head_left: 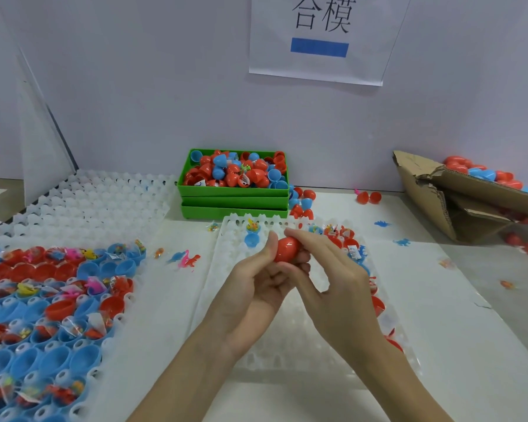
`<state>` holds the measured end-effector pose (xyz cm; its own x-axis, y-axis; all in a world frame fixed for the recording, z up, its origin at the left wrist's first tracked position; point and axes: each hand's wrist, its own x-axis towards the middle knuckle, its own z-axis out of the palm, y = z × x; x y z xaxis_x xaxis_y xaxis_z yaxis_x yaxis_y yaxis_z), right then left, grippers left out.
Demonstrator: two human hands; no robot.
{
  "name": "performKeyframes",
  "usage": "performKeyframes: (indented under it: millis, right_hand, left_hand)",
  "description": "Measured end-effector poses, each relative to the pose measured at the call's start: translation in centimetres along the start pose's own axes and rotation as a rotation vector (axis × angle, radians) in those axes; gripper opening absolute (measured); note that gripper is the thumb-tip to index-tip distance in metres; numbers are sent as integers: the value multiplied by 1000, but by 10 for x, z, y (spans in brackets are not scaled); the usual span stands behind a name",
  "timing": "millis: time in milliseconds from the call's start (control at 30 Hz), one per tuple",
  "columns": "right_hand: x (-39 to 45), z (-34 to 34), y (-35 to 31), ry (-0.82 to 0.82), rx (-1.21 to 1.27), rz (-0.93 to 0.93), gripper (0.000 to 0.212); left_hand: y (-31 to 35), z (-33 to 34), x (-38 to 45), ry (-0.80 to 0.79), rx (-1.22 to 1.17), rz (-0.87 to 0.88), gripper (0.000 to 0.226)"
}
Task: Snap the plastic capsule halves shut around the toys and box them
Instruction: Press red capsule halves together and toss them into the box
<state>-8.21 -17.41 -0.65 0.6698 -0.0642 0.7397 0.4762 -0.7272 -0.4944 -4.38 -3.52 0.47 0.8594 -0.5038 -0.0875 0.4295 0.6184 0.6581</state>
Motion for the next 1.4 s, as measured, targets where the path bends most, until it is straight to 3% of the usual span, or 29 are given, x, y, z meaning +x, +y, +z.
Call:
performKeyframes:
  millis: [200,533,733,1133,1400]
  right_hand:
    - [-1,2,0,-73,-11,36,48]
    - [5,-6,0,-90,-32,56,21]
    - [16,-21,5,-218,-102,46,23]
    - [12,-19,7,-190,-64,-4,13]
    - [7,-13,13,-184,-46,74,13]
  left_hand:
    - [-2,1,3,70,-30,-18,39]
    - [-5,-2,5,75,189,48,78]
    - [-3,-3,4,64,350,128,43]
    - [-7,-7,5,36,289,100,41]
    - [-12,-2,3,105,328,110,42]
